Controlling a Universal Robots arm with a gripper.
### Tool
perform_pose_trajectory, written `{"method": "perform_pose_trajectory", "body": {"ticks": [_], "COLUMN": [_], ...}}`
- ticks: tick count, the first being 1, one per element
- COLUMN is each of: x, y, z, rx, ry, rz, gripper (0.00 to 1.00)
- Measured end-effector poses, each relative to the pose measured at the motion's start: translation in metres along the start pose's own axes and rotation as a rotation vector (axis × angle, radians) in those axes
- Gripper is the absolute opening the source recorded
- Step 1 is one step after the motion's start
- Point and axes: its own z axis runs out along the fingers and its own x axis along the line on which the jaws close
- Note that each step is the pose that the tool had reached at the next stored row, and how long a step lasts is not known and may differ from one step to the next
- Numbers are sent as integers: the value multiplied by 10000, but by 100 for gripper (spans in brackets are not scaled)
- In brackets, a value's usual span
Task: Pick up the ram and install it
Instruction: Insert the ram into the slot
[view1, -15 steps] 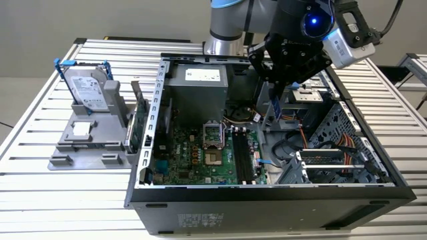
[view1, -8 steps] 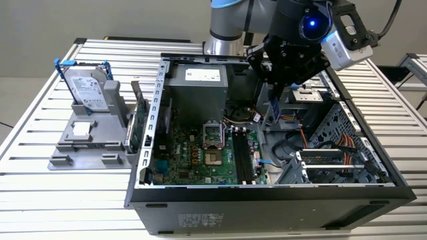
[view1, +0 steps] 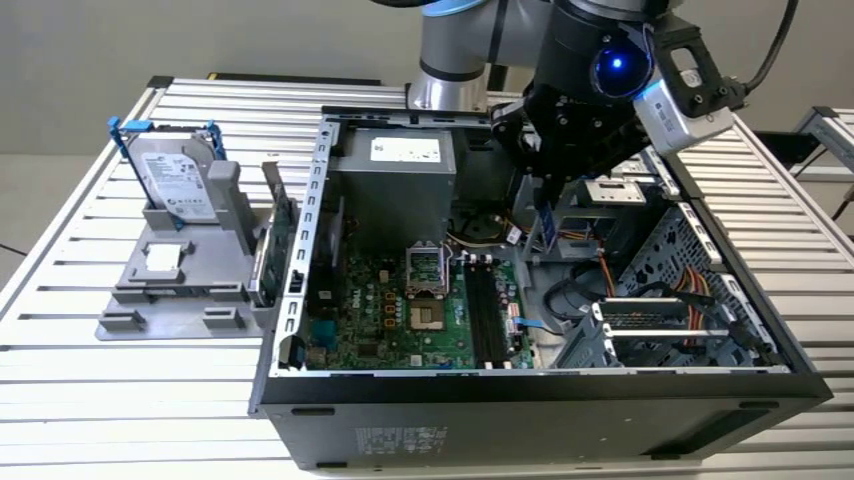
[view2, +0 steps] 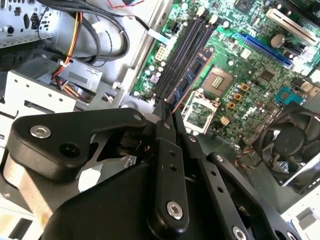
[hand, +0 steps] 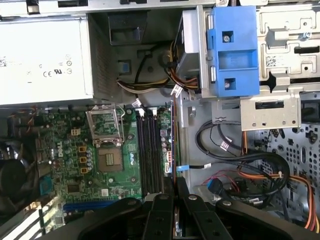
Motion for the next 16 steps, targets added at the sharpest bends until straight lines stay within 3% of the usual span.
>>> {"method": "perform_pose_trajectory", "body": {"ticks": [11,16], "x": [3,5], "y": [0,-6], "z": [112,124], "rx": [87,164], "ry": [-11,-15], "rz": [-9,-41], "gripper": [0,0]}}
